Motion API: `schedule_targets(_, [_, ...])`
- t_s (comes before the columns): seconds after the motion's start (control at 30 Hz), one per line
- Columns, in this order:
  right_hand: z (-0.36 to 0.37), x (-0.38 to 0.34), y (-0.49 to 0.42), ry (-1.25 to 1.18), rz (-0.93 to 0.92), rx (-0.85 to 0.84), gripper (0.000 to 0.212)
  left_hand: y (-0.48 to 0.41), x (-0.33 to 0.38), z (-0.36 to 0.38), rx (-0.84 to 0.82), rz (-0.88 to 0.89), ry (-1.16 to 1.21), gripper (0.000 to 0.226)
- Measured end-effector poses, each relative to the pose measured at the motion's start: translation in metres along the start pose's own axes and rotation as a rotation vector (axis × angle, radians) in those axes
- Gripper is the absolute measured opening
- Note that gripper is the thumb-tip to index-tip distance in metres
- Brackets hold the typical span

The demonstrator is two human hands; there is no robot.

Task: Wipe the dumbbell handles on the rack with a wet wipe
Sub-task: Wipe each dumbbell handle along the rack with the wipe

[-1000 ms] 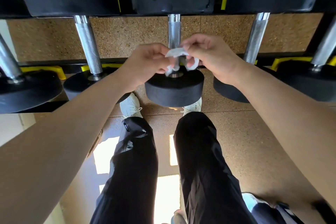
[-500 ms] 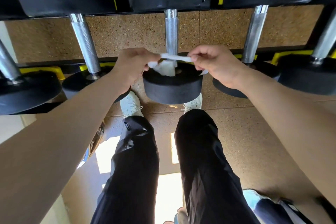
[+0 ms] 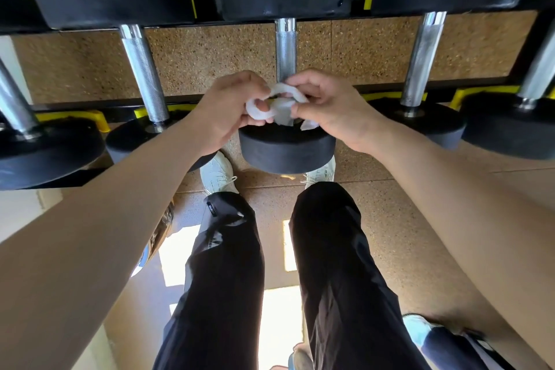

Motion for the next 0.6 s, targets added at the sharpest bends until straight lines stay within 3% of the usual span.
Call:
schedule_targets(0.13, [0.022, -0.009, -0.001, 0.189, -0.015, -0.143, 0.033, 0.007, 0.002, 0.004, -0.065, -0.062, 0.332, 0.016])
schedule_targets(0.2, [0.020, -0.012, -0.001, 0.266, -0.038, -0.121, 0.017, 0.005, 0.000, -0.001, -0.060, -0.069, 0.356, 0.013])
schedule_targets(0.27, [0.011, -0.009, 0.001, 0.316, -0.040, -0.110, 0.018, 0.000, -0.005, -0.014, 0.017, -0.057, 0.295, 0.013])
schedule_targets(0.33, [-0.002, 0.000, 0.004, 0.346, -0.019, -0.093, 0.020, -0.006, -0.011, -0.031, 0.129, -0.009, 0.110, 0.012])
schedule_targets(0.4, [-0.016, 0.014, 0.007, 0.341, 0.016, -0.052, 0.017, -0.012, -0.017, -0.044, 0.215, 0.043, -0.231, 0.021])
schedule_targets(0.6, [-0.033, 0.036, 0.003, 0.510, 0.028, 0.083, 0.004, -0.024, -0.019, -0.020, 0.071, 0.001, -0.874, 0.017])
Point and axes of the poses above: each hand's wrist, its own y-axis away from the middle knuckle, its own z-axis out of the palm, x = y × z, the point moved 7 cm from there along -y, towards the middle knuckle, and after that the axes turned 12 degrees about y, right-handed, at the moved point
